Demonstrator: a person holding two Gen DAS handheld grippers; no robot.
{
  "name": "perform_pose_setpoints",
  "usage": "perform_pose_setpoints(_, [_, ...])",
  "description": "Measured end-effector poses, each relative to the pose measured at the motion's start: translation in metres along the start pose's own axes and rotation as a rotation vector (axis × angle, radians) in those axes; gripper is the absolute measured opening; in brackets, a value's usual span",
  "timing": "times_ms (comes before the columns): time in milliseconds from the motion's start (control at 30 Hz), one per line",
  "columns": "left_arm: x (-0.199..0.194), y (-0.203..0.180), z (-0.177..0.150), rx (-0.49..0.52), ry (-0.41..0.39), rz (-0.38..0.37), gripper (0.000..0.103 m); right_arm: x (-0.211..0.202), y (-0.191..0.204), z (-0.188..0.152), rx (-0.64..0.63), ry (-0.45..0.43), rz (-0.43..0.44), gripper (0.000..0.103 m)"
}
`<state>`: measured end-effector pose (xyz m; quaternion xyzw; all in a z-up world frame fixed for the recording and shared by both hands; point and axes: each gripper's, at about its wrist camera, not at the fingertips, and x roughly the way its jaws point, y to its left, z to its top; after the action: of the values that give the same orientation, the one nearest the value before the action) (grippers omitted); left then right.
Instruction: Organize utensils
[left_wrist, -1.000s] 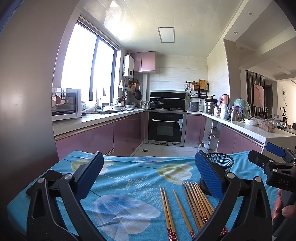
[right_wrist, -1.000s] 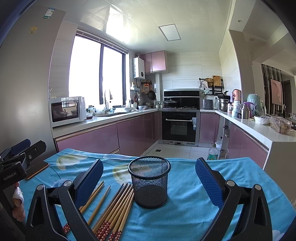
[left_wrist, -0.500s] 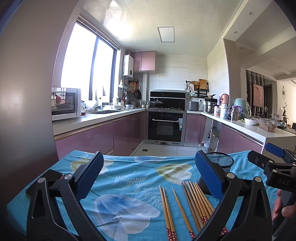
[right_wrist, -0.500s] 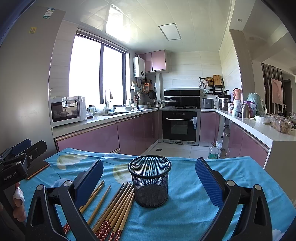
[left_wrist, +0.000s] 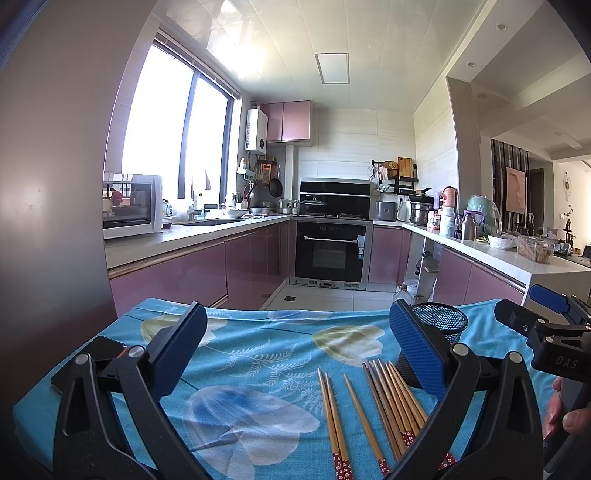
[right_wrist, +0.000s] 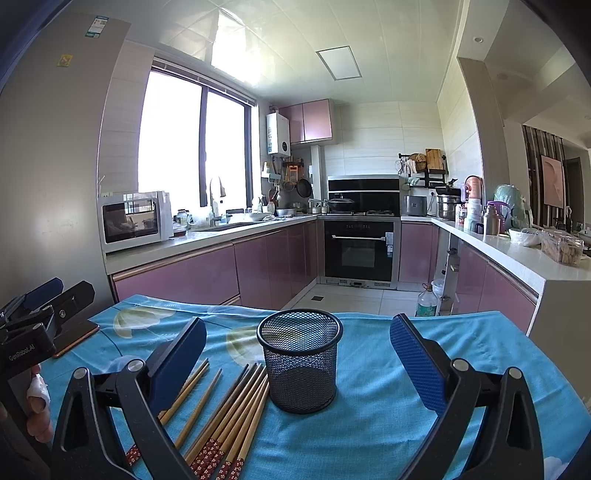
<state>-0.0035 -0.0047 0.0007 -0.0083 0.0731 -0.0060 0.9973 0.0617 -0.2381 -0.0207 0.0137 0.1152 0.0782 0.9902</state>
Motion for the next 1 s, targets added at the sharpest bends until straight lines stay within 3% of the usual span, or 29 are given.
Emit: perform_pose_setpoints(1000, [0.0037, -0.0023, -0.0047, 0.002, 0.017, -0.011, 0.097, 0.0008, 0.0015, -0.0023, 0.005, 0.005, 0.006, 0.096])
